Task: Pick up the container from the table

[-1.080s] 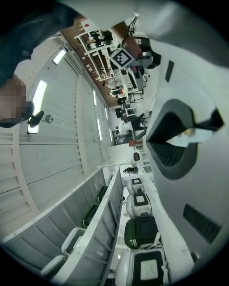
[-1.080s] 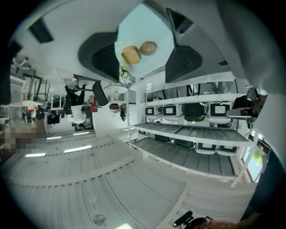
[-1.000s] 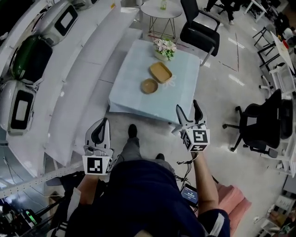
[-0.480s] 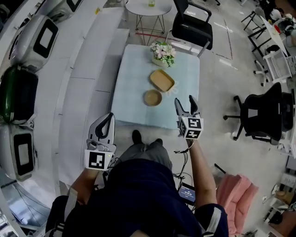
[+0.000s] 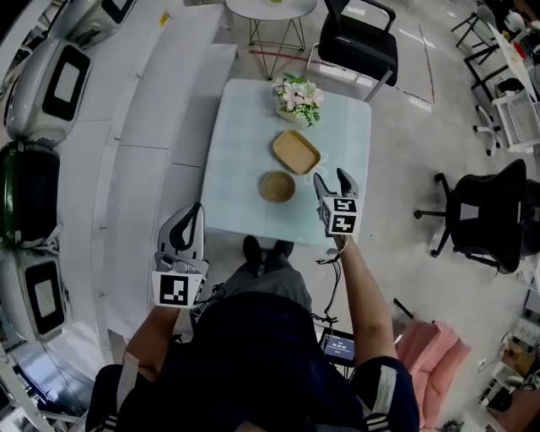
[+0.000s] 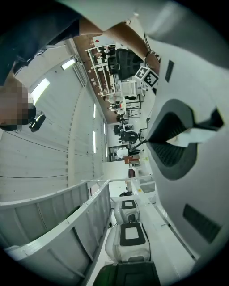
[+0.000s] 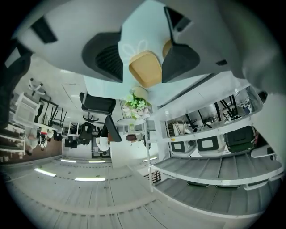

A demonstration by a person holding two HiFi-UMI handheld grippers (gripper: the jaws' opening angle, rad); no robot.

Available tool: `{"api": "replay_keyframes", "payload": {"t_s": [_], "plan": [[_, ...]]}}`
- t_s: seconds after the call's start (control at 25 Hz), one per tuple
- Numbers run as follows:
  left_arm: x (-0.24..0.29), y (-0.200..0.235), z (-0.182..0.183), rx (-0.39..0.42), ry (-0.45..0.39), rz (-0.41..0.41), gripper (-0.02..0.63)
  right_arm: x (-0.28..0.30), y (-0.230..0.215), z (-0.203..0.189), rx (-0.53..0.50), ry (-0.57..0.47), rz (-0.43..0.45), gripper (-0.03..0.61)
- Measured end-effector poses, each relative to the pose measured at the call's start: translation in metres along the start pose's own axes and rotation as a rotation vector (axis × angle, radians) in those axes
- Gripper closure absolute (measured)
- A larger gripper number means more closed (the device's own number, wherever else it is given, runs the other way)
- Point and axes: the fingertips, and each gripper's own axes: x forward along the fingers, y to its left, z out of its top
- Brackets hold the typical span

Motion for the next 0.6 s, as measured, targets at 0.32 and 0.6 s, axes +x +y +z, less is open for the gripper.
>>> {"api": "replay_keyframes", "payload": {"t_s": [0.32, 0.6], "plan": [[0.024, 0.001, -0.010, -0.044, 0.069, 0.036, 0.611, 0.058, -0.026, -0.030, 0.014, 0.104, 0.003, 0.333], [0.034, 0.008, -0.021, -0.029, 0.120, 0.053, 0.611, 0.099, -0.035, -0.053, 0.025, 0.185, 0.026, 0.339]]}}
